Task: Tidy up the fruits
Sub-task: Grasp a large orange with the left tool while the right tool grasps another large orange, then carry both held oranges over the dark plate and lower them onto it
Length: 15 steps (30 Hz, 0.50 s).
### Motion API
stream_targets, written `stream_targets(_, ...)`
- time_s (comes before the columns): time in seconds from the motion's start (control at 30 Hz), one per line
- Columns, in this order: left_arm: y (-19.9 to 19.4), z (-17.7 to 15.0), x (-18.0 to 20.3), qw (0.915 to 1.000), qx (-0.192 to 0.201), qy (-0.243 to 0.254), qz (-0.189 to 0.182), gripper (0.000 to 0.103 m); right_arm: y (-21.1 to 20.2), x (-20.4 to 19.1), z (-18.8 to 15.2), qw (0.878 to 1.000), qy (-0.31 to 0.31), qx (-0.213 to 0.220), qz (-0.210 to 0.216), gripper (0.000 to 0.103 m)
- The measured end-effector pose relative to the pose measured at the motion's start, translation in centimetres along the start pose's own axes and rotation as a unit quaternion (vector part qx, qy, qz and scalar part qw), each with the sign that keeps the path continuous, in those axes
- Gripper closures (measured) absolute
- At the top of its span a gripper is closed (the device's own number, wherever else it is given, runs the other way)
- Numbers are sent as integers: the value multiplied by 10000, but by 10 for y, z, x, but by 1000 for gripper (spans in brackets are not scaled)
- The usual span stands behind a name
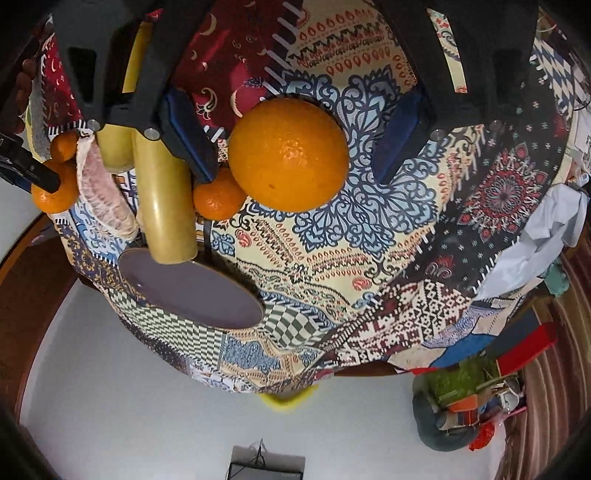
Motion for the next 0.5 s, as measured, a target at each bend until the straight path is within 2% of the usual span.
stream_targets(0.2, 6, 0, 0, 10000, -63, -31, -67, 32, 3, 1, -1, 9997, 57, -82, 225, 16)
stream_targets(0.27, 5, 0, 1, 9999, -70, -26, -148, 38, 4, -1, -1, 9994, 20, -123, 321, 27)
stream_targets(0.33, 5, 0, 2, 9999, -67, 13, -116, 38, 5, -4, -2, 9988, 7, -195, 442, 36)
stream_targets(0.5, 2, 1, 1, 9998, -102, -13, -148, 39, 4, -4, -3, 9990, 27, -177, 418, 36)
Point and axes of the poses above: each gripper's, at about its wrist camera, not at the fingertips, and y roughly the way its jaws point, x to its right, z to its top, the point moved 1 cm from there along y, roughly the way its jaws point, and after that the axes turned 5 degrees about z, right-handed, at the moved point
